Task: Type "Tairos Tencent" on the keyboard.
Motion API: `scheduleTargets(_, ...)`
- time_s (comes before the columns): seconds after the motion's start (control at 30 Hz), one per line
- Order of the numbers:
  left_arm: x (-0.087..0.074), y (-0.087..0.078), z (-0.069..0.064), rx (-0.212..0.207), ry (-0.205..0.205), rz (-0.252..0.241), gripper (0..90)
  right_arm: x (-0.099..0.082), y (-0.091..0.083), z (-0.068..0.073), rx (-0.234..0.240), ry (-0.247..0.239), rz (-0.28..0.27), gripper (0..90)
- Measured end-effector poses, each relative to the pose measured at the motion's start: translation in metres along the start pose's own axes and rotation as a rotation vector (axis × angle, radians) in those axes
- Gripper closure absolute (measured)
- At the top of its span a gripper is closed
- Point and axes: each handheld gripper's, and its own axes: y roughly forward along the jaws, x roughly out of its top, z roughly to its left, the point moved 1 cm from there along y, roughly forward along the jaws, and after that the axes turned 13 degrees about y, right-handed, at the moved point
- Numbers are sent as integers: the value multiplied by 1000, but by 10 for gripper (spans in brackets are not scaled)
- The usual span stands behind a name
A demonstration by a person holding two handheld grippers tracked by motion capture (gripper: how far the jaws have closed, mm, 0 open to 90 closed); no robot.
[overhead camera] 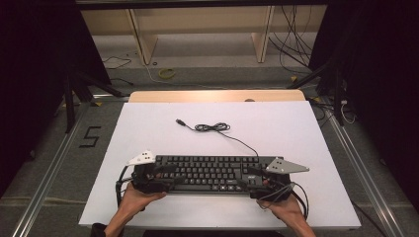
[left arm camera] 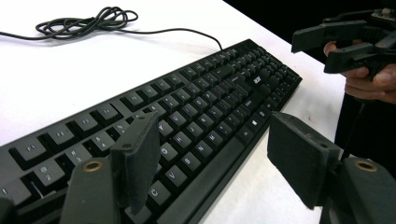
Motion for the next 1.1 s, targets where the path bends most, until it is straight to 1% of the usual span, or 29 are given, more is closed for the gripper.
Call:
scheduleTargets(0.07,-2,-2,-2,-1,-6,-7,333,-2,-3,-1,0,1,-5,370)
scheduleTargets(0.27,-7,-7,-5,-1,3,-15,327,-9,-12,-4,-13,-4,-22,362)
scheduleTargets(0.37,-10,-9,-6,-1,-3,-22,323,-13,-17,-6,-19,-2,-30,357)
scheduleTargets(0.4,-11,-9,-6,0,2,-18,321,-14,-18,-7,-19,-1,-32,356)
scheduleTargets(0.53,-14,-9,-7,0,0,-8,311,-17,-22,-9,-29,1,-37,349)
scheduleTargets(0.63,-15,-10,-8,4,-1,-14,309,-19,-23,-10,-29,5,-35,347)
scheduleTargets(1.1,-16,-10,-5,8,-2,-11,303,-20,-22,-11,-29,15,-31,334)
